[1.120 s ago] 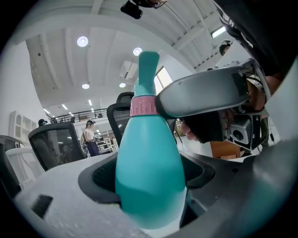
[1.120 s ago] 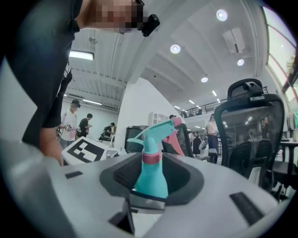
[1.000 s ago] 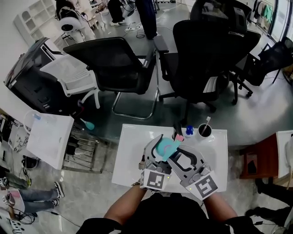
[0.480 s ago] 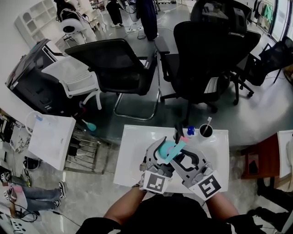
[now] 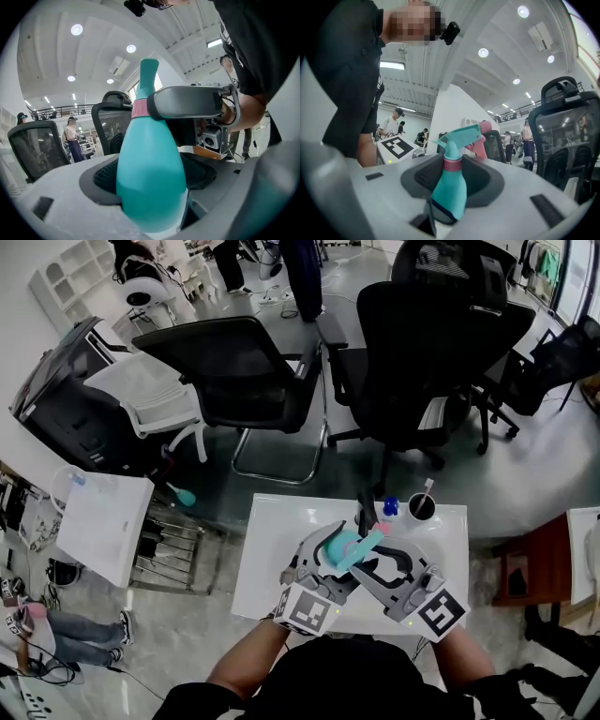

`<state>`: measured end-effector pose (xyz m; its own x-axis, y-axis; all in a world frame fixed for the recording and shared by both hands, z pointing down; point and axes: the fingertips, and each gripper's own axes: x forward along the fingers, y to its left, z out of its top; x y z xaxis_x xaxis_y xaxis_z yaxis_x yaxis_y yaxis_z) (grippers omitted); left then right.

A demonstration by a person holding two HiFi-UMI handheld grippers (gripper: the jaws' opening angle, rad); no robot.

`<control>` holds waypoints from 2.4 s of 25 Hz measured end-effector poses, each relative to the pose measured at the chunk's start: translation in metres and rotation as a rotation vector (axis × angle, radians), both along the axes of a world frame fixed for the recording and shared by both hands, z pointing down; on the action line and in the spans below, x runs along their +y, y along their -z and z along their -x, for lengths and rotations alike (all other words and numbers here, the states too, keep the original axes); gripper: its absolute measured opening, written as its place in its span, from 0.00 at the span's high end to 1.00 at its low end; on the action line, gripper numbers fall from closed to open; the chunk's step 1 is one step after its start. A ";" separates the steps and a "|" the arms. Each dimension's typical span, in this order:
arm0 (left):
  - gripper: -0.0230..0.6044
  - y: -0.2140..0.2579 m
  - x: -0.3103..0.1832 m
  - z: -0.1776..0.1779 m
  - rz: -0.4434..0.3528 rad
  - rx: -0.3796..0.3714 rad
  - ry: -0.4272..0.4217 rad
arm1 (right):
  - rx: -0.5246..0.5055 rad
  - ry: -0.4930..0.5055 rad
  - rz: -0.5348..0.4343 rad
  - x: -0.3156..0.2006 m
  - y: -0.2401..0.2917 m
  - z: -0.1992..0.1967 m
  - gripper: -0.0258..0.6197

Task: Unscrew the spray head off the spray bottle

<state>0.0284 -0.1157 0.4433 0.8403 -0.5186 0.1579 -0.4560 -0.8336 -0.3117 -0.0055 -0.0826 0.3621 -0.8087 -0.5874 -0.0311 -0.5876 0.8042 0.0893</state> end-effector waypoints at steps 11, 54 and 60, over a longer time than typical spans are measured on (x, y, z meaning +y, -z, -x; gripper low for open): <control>0.33 0.001 -0.013 0.005 0.014 -0.006 0.115 | -0.044 -0.094 -0.012 -0.008 0.002 -0.001 0.75; 0.33 -0.006 0.055 -0.004 0.102 -0.070 -0.419 | 0.059 0.333 0.012 0.033 -0.002 0.017 0.74; 0.33 -0.007 0.074 -0.003 0.124 -0.081 -0.565 | 0.103 0.461 0.005 0.048 -0.005 0.018 0.73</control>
